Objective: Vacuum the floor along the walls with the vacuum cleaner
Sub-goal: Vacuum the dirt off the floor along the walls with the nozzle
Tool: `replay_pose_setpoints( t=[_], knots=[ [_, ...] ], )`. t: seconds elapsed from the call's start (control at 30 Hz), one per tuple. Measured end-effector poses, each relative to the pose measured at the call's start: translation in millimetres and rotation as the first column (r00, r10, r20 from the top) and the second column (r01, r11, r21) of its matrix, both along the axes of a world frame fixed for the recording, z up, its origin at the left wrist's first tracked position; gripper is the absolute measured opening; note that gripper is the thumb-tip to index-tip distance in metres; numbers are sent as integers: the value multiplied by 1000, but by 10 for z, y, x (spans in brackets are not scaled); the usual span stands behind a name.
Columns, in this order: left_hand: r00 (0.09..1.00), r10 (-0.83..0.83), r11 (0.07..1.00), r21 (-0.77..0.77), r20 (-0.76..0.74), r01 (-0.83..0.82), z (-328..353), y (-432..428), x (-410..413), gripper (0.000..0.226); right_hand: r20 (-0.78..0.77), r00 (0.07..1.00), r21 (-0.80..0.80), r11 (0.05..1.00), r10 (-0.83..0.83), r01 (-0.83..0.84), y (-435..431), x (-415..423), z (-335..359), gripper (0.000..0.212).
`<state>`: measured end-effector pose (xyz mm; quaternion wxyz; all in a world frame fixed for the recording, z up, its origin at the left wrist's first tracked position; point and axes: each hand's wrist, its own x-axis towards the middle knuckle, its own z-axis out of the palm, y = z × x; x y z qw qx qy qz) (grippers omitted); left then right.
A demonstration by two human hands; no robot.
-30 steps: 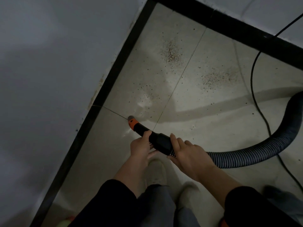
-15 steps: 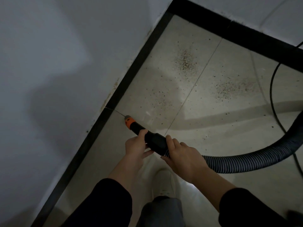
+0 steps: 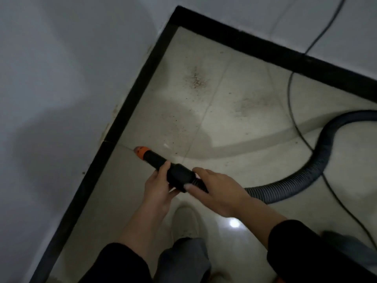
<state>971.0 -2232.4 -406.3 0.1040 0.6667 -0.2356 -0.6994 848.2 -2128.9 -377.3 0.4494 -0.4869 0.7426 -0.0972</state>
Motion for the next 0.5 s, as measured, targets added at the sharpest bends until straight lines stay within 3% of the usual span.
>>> replay_pose_setpoints(
  t=[0.07,0.13,0.17,0.23,0.3,0.37,0.5],
  knots=[
    [1000,9,1000,-27,-6,-9,72,53,-66,38,-155,985,27,996,-78,83,174,-328,110,48],
    [1000,5,999,-42,-9,-6,100,53,-129,42,-457,870,108,959,-185,261,392,-775,117,44],
    [1000,-8,999,-52,-8,7,88,29,-153,44,-566,789,154,910,-239,386,502,-1007,102,48],
    [999,-44,996,-81,2,44,41,-29,-194,46,-640,658,223,724,-396,653,694,-1394,95,72],
    [997,-76,991,-113,-4,75,10,-108,-251,47,-549,475,220,430,-688,876,855,-1660,72,93],
    [994,-106,984,-146,-2,105,18,-188,-314,49,-331,169,181,113,-928,977,997,-1754,31,92],
    [984,-175,969,-182,-18,169,194,-245,-401,49,-78,-278,-11,-278,-957,960,1245,-1387,203,53]
  ],
)
